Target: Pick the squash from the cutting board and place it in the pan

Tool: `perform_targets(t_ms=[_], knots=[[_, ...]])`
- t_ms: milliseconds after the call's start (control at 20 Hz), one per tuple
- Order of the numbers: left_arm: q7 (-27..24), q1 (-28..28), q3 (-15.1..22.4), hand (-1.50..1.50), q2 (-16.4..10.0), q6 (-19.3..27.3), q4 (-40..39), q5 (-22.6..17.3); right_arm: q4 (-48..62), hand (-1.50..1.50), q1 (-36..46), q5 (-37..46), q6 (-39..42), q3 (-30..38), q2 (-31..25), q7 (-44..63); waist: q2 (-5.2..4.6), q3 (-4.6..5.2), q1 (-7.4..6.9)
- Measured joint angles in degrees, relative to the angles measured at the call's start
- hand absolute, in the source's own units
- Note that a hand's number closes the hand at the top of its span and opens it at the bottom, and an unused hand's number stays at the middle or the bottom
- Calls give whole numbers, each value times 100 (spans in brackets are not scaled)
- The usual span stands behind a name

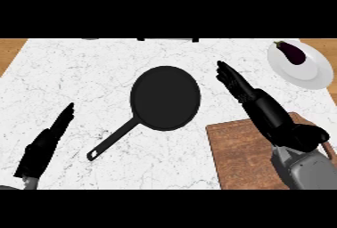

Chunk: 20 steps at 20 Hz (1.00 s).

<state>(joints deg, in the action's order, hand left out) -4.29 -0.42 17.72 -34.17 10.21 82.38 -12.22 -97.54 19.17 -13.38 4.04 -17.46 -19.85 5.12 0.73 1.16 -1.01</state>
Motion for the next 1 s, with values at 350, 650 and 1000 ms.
perform_targets(t_ms=[350,650,1000], knots=[[646,-61,-645,0,-85,492,-327,-133,-205,150,-561,-1309,676,1240,-306,-716,-34,-177,280],[984,37,-961,0,-138,707,-548,-307,475,-150,-1286,-801,-114,2430,-634,-1157,-64,-142,501],[1285,-281,-961,0,-6,683,-743,-175,991,-150,-2627,-996,1025,3367,-813,-2976,-71,-130,282]])
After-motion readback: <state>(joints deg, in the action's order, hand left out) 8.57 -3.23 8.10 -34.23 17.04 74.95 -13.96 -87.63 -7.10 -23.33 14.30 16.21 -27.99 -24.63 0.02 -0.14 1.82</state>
